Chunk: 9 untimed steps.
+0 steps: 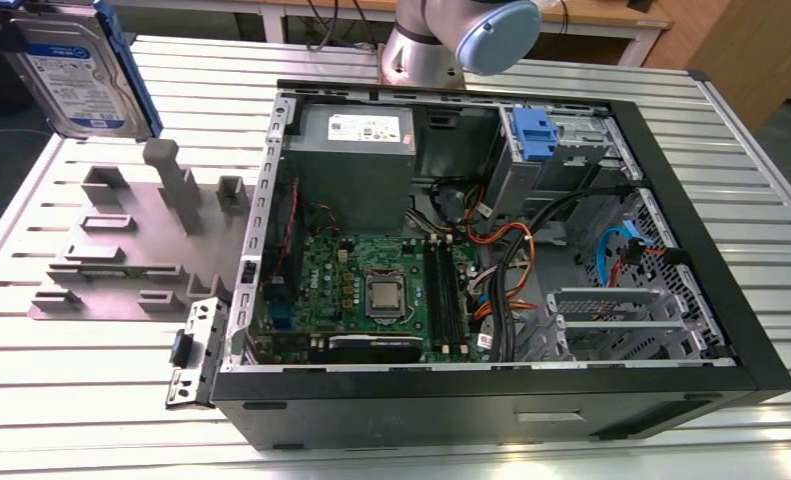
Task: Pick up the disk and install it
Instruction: 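Pick up the disk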
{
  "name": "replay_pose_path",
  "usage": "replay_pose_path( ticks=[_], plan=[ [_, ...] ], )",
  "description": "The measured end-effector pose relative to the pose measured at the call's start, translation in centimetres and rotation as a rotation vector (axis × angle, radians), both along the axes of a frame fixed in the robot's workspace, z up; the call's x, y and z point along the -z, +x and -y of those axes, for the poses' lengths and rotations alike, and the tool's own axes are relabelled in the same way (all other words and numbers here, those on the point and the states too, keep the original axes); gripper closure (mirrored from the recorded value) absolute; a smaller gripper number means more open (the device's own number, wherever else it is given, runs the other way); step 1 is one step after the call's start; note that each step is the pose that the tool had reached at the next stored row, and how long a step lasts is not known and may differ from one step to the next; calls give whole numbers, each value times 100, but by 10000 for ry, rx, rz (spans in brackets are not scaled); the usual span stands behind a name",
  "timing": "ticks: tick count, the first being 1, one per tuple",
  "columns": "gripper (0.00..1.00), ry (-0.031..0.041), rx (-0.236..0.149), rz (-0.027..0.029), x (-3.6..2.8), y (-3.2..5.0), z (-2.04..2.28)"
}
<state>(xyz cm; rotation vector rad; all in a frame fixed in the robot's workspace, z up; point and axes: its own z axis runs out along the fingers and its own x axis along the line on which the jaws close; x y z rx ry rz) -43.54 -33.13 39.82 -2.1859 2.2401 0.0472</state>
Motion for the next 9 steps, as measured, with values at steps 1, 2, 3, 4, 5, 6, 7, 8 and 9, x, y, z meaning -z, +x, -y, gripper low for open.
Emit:
replay_pose_path(
  ticks=[1, 2, 3, 4, 5, 6, 7, 8, 9],
  plan=[
    [64, 0, 0, 0, -2, 0, 0],
    [64, 0, 0, 0, -4, 0, 0],
    [64, 0, 0, 1, -6, 0, 0],
    [64, 0, 0, 0, -9, 0, 0],
    [64, 0, 0, 0, -11, 0, 0],
    [64, 0, 0, 1, -12, 0, 0],
    [64, 0, 1, 0, -14, 0, 0],
    [64, -1, 0, 0, -17, 0, 0],
    [64, 0, 0, 1, -18, 0, 0]
  ],
)
